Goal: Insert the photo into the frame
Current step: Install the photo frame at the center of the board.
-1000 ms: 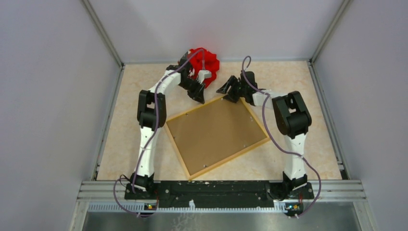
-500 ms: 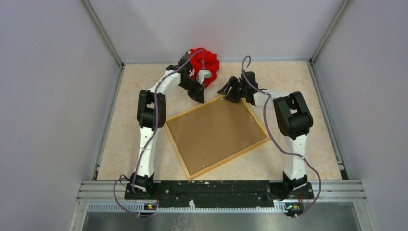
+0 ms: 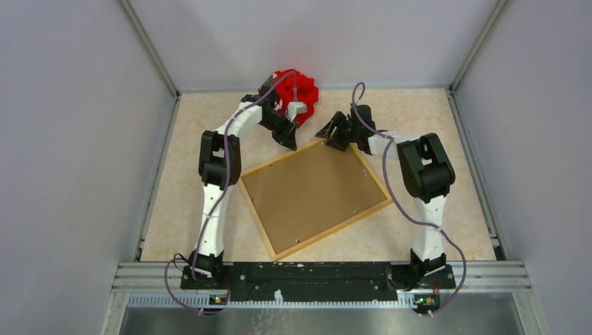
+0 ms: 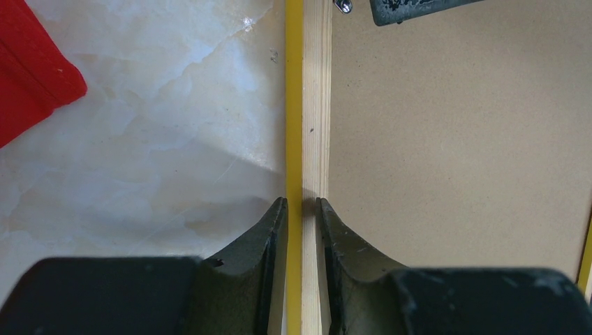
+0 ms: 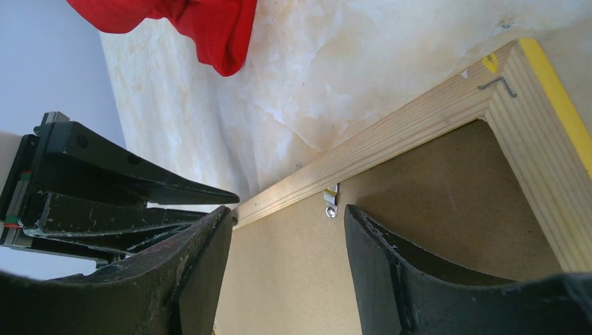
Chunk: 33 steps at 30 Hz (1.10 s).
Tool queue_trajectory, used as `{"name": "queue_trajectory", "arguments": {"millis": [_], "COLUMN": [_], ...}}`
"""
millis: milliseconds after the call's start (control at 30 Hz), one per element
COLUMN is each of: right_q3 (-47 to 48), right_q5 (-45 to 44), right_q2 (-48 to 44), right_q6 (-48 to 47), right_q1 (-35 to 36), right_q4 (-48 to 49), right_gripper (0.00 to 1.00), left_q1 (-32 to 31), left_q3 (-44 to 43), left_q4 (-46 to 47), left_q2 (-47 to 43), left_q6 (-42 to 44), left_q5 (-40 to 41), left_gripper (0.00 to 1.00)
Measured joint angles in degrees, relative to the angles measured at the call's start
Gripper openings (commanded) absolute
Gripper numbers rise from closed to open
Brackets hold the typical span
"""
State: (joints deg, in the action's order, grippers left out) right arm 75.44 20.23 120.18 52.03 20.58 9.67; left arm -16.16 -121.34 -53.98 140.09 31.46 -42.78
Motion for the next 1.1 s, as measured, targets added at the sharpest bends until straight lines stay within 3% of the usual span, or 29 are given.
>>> {"name": "queue_trajectory", "arguments": {"millis": [833, 1100], "right_q3": [6.45, 11.56], "right_q5": [3.85, 3.76], "right_q2": [3.89, 4.13], "right_q6": [0.02, -4.7], "right_q1": [0.61, 0.24], "right_q4": [-3.63, -10.29], "right_gripper": [0.62, 0.85], "left_q1": [0.33, 0.85], "left_q3": [0.37, 0.39], "left_q4": [-0.09, -1.27], "left_q2": [-0.24, -0.46], "left_q6": [0.85, 1.2], "left_q5": [-0.2, 0.68], "left_gripper": [0.27, 0.3]}}
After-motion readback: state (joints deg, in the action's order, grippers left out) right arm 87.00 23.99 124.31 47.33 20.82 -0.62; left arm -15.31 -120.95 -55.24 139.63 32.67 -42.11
